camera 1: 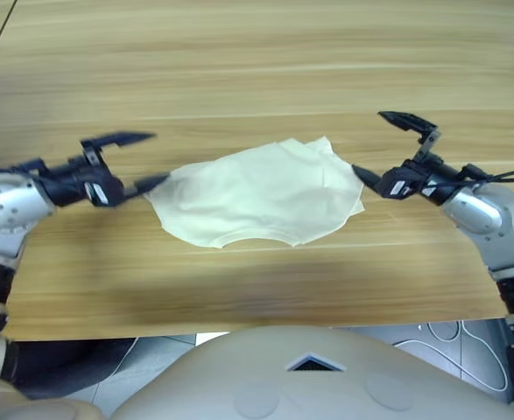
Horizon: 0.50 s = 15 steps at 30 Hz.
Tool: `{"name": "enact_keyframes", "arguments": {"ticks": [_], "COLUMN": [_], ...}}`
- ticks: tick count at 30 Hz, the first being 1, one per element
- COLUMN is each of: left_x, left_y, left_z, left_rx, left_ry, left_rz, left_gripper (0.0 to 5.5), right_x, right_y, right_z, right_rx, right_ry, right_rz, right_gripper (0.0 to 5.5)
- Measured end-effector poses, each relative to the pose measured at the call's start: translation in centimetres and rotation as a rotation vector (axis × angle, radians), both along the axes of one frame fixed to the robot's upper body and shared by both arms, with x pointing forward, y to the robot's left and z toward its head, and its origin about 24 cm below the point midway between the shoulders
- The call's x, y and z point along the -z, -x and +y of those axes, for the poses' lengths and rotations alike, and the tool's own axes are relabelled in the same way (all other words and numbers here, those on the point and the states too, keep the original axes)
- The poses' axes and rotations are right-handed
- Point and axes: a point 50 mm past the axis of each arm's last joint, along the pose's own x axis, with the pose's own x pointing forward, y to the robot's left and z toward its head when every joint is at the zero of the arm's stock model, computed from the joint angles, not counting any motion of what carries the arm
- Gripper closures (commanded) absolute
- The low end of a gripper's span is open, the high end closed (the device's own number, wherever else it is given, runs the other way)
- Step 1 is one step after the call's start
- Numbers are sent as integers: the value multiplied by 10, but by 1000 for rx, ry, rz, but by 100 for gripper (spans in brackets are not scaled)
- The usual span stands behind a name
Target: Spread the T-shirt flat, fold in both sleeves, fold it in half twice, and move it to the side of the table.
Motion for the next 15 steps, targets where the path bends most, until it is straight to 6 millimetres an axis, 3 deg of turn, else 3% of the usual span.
{"name": "enact_keyframes", "arguments": {"ticks": [2,7,10,15], "left_x": [26,44,56,58], "left_y": [21,40,51,48], "left_z": [-6,-11,-9,-7], "left_rx": [65,97,88,39], "left_ry": [-74,-140,-182,-219], "left_rz": [125,192,228,183], "left_gripper": [214,214,214,214], "right_x": [6,28,39,47], "right_y": [16,51,61,61], "right_z": [9,12,14,15], "right_rx": [-88,-242,-277,-273], "right_ry": [-33,73,135,206], "right_rz": [82,309,370,377], "right_gripper": [14,14,14,14]}}
